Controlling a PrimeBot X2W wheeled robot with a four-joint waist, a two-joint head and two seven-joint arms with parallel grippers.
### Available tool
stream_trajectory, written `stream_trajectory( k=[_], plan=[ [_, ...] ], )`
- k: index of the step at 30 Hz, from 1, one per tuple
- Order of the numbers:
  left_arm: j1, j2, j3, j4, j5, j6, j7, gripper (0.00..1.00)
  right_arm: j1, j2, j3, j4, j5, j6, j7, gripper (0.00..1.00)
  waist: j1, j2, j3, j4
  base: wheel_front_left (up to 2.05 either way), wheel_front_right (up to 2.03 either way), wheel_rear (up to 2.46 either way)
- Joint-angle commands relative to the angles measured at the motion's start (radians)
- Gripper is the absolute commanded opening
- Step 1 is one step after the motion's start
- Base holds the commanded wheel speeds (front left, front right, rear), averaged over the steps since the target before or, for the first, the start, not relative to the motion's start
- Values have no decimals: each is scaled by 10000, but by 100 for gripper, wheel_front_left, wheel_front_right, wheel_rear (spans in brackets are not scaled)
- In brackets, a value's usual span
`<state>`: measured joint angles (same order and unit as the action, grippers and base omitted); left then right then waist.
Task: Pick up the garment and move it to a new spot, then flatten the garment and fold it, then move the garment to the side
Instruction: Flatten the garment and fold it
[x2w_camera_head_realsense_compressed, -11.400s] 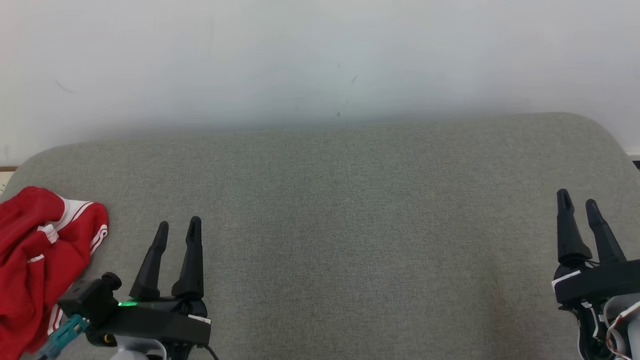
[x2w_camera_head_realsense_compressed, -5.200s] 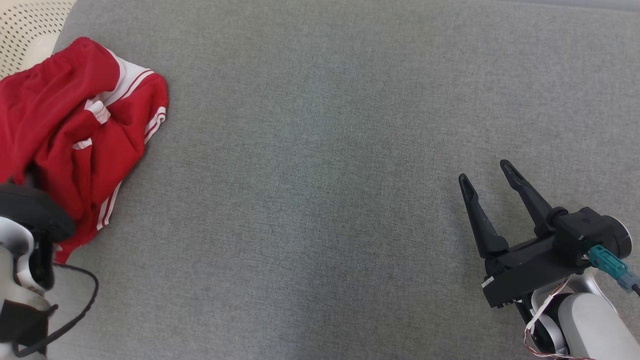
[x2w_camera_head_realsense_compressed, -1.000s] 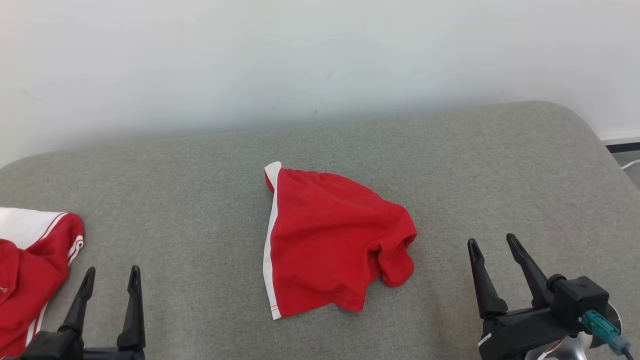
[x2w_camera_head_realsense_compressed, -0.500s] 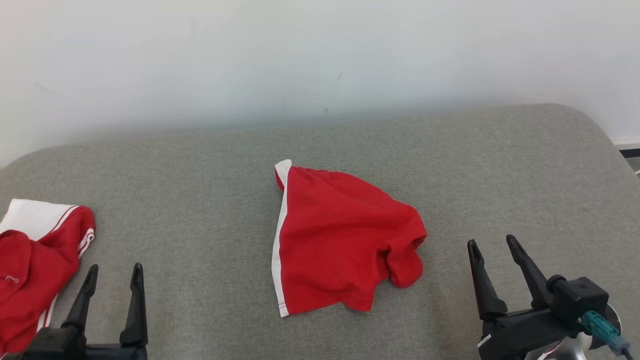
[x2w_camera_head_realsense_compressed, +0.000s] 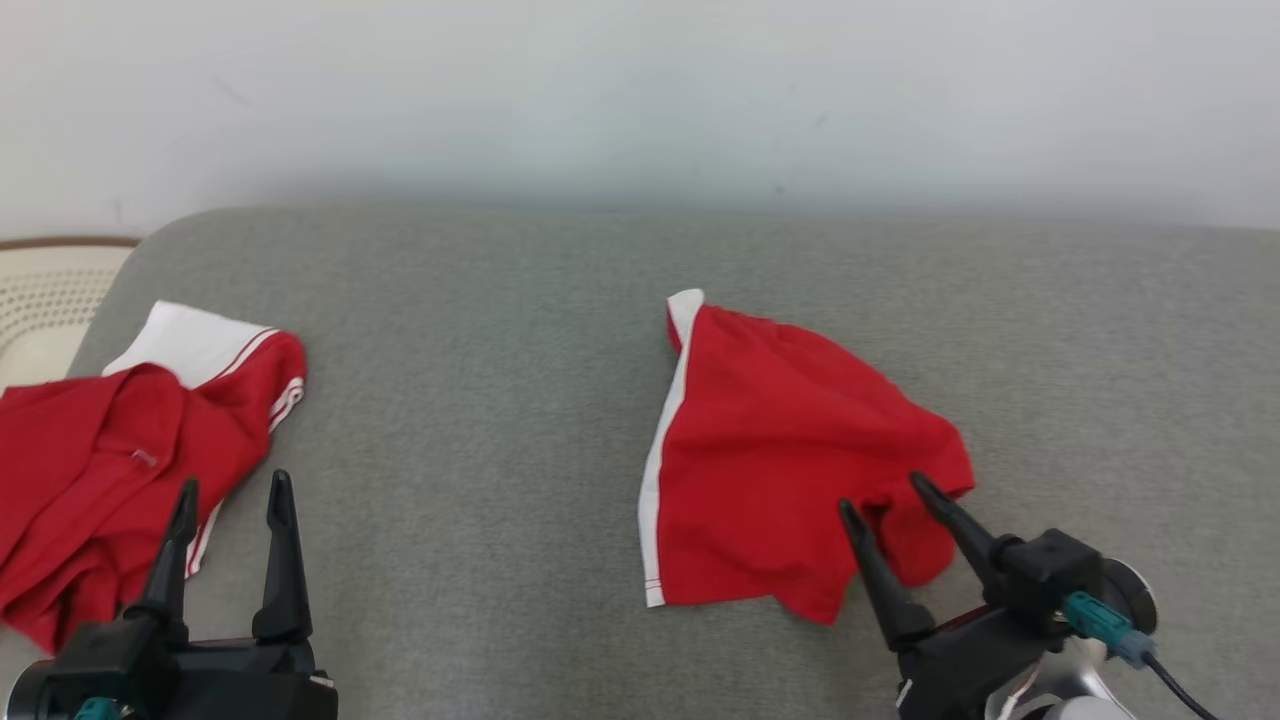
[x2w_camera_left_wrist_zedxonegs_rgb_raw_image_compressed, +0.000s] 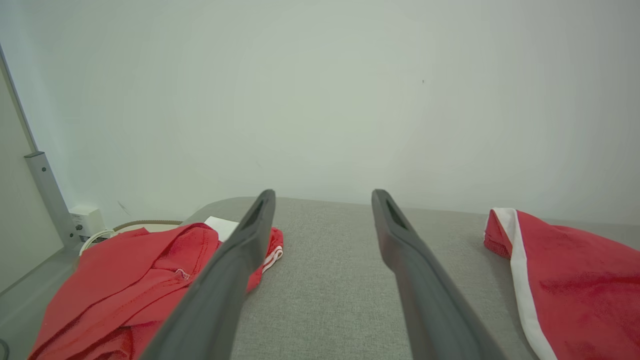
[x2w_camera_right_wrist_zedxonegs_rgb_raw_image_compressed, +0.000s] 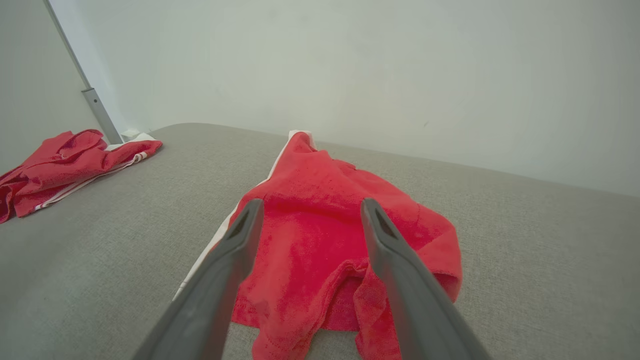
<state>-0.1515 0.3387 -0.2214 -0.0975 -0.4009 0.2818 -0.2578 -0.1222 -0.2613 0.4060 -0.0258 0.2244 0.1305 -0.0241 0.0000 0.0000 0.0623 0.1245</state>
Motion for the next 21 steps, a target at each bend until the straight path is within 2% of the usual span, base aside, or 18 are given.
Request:
stream_trajectory(
  k=[1,7,13,21],
  plan=[
    [-132,-112,106,-39,86,-79,-66,100,-237,-213,361,150,123,4,75,100,0,0,501,862,0,0,0],
    [-289,-674,90,-94,406,-365,-68,100,-986,-761,1631,984,449,4,256,100,0,0,1027,1606,0,0,0],
    [-513,-1232,89,96,623,-711,-69,100,-1663,-1137,2586,1847,705,4,330,100,0,0,1465,2051,0,0,0],
    [-785,-2011,315,433,1101,-1255,-70,100,-2669,-1279,3994,2983,1020,4,386,100,0,0,1865,2283,0,0,0]
  ],
)
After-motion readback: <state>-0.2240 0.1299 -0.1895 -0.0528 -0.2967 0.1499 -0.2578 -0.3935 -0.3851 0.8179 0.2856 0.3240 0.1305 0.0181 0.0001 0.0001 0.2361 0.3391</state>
